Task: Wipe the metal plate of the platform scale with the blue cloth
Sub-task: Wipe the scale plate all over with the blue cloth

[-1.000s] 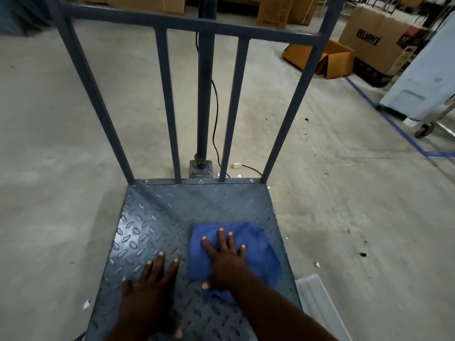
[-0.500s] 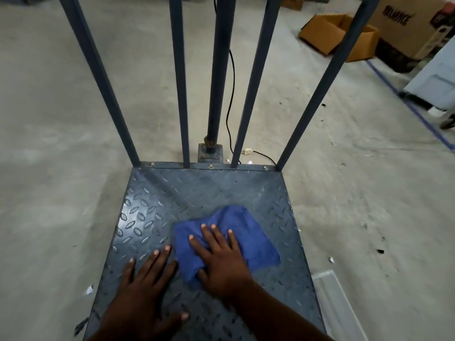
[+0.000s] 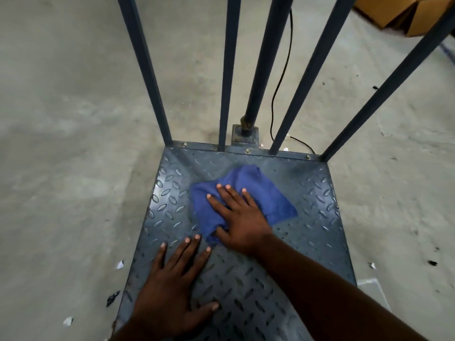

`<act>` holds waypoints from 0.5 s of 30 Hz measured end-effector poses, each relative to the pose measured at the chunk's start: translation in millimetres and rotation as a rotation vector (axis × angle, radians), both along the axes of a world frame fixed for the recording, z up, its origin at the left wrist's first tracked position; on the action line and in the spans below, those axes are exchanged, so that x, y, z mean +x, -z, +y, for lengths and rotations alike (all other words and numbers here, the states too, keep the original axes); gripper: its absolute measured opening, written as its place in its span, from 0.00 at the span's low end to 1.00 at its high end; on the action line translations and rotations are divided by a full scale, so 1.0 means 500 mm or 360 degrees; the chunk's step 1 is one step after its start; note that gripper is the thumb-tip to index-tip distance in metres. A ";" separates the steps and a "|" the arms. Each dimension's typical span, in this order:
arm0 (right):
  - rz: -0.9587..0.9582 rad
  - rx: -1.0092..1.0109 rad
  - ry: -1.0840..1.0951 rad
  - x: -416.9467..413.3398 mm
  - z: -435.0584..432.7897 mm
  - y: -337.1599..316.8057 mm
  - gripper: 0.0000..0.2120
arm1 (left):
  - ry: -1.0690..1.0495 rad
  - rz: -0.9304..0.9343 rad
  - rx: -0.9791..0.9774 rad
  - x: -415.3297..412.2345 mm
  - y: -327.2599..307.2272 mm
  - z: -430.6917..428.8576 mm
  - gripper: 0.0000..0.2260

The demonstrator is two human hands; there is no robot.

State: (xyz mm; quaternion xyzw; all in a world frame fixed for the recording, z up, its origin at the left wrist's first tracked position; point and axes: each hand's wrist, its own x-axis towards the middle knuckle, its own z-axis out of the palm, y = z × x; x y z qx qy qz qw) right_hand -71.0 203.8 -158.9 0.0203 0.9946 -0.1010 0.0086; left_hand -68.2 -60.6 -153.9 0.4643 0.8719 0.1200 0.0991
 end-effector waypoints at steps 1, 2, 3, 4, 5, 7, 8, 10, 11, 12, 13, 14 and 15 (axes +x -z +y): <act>-0.0018 0.0013 0.0152 -0.013 0.029 -0.005 0.38 | -0.0007 -0.0003 -0.0003 0.001 -0.002 0.001 0.49; -0.0071 0.0009 0.0397 -0.026 0.057 -0.009 0.38 | -0.0014 -0.0009 -0.0001 0.001 -0.004 0.002 0.49; -0.0142 -0.0017 0.0677 -0.041 0.079 -0.018 0.38 | -0.0021 -0.0008 0.0012 0.002 -0.006 0.003 0.50; -0.0199 -0.0063 0.0898 -0.060 0.088 -0.026 0.39 | -0.0020 0.0000 0.0020 0.001 -0.007 0.004 0.50; -0.0219 -0.0111 0.1017 -0.081 0.078 -0.028 0.40 | -0.0013 0.0009 0.0014 -0.001 -0.005 0.003 0.49; -0.0125 -0.0178 0.0875 -0.114 0.019 -0.031 0.40 | -0.0006 0.0008 -0.0008 -0.004 -0.003 0.001 0.49; -0.0066 -0.0219 0.0667 -0.123 -0.017 -0.031 0.39 | -0.0009 -0.0004 -0.0018 -0.004 -0.003 0.000 0.49; -0.0071 -0.0269 0.0252 -0.134 -0.076 -0.032 0.36 | -0.0009 -0.0025 -0.0032 -0.002 -0.005 0.000 0.48; -0.0138 -0.0322 0.0137 -0.138 -0.092 -0.036 0.37 | -0.0008 -0.0024 -0.0027 -0.002 -0.005 0.000 0.48; -0.0200 -0.0426 0.0086 -0.146 -0.094 -0.036 0.39 | -0.0011 -0.0022 -0.0022 -0.002 -0.004 0.000 0.48; -0.0227 -0.0607 0.0084 -0.150 -0.085 -0.045 0.41 | -0.0015 -0.0021 -0.0025 -0.003 -0.003 -0.001 0.48; -0.0209 -0.0819 0.0133 -0.151 -0.072 -0.056 0.41 | -0.0018 -0.0027 -0.0028 -0.002 -0.003 -0.002 0.48; -0.0131 -0.0983 0.0204 -0.151 -0.052 -0.059 0.38 | -0.0023 -0.0035 -0.0029 -0.002 -0.005 -0.002 0.48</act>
